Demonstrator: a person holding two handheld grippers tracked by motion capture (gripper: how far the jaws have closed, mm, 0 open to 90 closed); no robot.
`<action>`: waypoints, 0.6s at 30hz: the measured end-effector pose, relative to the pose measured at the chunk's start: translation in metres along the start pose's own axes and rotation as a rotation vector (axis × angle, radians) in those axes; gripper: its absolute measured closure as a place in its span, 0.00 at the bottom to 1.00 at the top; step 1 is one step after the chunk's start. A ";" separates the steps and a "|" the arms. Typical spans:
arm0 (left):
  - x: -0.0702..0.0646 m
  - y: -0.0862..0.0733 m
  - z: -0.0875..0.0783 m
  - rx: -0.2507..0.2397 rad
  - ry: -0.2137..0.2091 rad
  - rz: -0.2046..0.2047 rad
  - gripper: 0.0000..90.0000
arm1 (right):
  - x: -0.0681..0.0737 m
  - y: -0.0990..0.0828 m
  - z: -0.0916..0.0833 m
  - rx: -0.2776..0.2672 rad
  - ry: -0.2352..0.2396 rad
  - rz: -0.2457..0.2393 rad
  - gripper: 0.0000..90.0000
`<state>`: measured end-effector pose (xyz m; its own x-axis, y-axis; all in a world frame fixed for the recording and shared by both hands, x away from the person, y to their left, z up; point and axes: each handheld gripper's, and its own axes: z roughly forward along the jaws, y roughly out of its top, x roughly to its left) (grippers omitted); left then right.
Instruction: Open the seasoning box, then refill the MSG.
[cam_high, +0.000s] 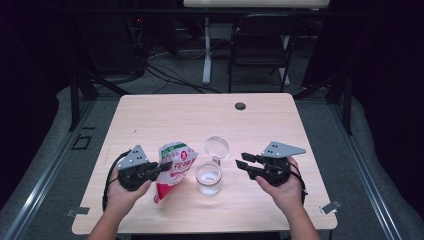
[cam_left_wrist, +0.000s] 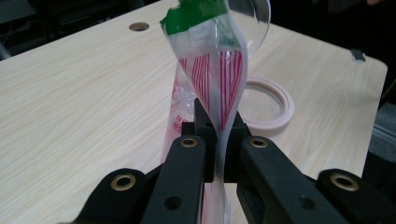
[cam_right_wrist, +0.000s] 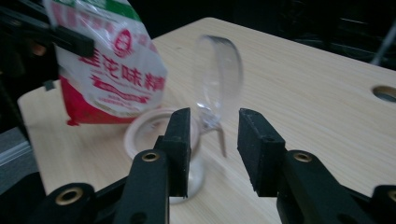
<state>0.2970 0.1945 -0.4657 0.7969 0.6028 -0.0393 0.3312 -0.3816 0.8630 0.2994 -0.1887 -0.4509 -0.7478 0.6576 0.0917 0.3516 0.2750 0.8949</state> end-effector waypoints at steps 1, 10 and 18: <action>-0.001 -0.002 0.000 0.000 0.000 -0.003 1.00 | 0.004 0.003 0.003 -0.004 0.014 -0.010 0.74; -0.012 -0.017 0.001 0.042 -0.003 -0.027 1.00 | 0.030 0.014 0.039 0.044 0.126 -0.103 0.72; -0.017 -0.024 0.002 0.065 0.003 -0.029 1.00 | 0.046 0.012 0.074 0.106 0.189 -0.151 0.65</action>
<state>0.2764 0.1923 -0.4869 0.7849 0.6165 -0.0617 0.3863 -0.4090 0.8267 0.3108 -0.1029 -0.4682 -0.8849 0.4632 0.0496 0.2775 0.4384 0.8549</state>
